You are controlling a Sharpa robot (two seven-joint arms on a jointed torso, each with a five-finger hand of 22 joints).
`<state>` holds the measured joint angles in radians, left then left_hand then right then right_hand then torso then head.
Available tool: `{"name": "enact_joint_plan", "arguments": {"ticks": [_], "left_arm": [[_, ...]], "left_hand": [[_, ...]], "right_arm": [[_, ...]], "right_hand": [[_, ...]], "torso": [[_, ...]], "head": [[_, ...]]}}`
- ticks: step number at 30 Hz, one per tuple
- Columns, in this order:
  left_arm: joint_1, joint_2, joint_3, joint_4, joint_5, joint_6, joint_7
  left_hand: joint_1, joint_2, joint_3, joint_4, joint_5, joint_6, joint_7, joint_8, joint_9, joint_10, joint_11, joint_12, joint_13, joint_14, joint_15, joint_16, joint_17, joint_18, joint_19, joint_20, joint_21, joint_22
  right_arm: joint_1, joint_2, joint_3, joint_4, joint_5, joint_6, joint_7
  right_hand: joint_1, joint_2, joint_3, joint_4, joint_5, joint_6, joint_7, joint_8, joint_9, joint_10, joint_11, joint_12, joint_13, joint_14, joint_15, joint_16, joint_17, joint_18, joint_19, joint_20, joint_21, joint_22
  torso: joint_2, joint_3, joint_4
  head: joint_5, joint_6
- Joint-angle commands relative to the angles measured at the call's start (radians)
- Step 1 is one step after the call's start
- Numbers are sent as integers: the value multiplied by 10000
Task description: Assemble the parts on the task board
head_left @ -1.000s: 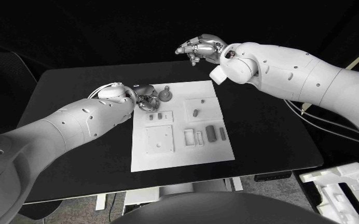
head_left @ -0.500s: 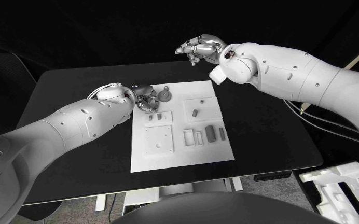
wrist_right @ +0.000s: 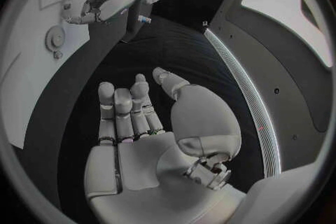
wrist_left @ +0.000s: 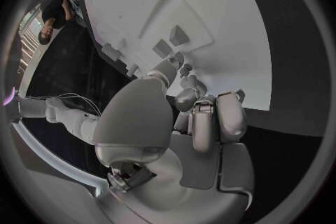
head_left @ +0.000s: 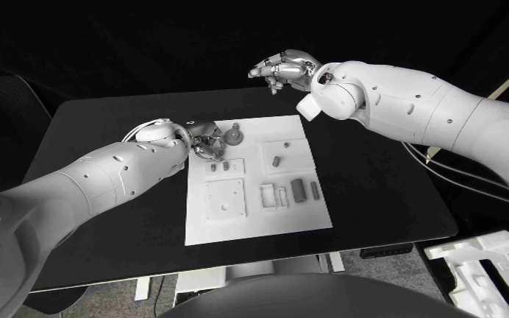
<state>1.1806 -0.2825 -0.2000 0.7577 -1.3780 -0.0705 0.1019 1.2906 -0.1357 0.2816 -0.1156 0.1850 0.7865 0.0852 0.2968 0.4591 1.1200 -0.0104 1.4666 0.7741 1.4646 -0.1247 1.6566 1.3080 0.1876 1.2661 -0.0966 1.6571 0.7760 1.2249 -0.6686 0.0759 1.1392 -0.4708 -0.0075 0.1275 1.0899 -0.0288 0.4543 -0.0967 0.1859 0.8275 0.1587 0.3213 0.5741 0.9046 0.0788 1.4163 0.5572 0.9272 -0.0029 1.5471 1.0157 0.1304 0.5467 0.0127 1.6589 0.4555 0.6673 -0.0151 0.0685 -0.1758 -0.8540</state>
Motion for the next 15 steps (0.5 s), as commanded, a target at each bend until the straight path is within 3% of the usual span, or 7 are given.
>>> {"name": "enact_joint_plan", "arguments": {"ticks": [1,15], "left_arm": [[3,-11,6,36,167,-284,176],[3,-94,17,128,441,-521,264]], "left_hand": [[27,-97,-93,4,-18,-308,-105,-80,-45,19,60,-78,8,2427,-9,1470,3164,742,10,-53,1332,16],[63,-72,-114,9,-11,-504,-156,-91,-74,27,62,-89,6,2422,-10,1463,3157,742,14,-54,1326,20]], "right_arm": [[-1,-4,5,9,-59,106,97],[-2,-21,5,6,-59,115,97]], "right_hand": [[-125,11,62,-6,-29,-35,53,52,3,-46,-17,64,16,25,-75,47,12,48,-34,-23,1100,11],[-126,12,65,-7,-29,-35,53,53,3,-46,-17,64,16,25,-75,47,12,48,-34,-23,1100,11]], "torso": [[3,-4,7],[-1,-1,10]], "head": [[-7,7],[-1,40]]}}
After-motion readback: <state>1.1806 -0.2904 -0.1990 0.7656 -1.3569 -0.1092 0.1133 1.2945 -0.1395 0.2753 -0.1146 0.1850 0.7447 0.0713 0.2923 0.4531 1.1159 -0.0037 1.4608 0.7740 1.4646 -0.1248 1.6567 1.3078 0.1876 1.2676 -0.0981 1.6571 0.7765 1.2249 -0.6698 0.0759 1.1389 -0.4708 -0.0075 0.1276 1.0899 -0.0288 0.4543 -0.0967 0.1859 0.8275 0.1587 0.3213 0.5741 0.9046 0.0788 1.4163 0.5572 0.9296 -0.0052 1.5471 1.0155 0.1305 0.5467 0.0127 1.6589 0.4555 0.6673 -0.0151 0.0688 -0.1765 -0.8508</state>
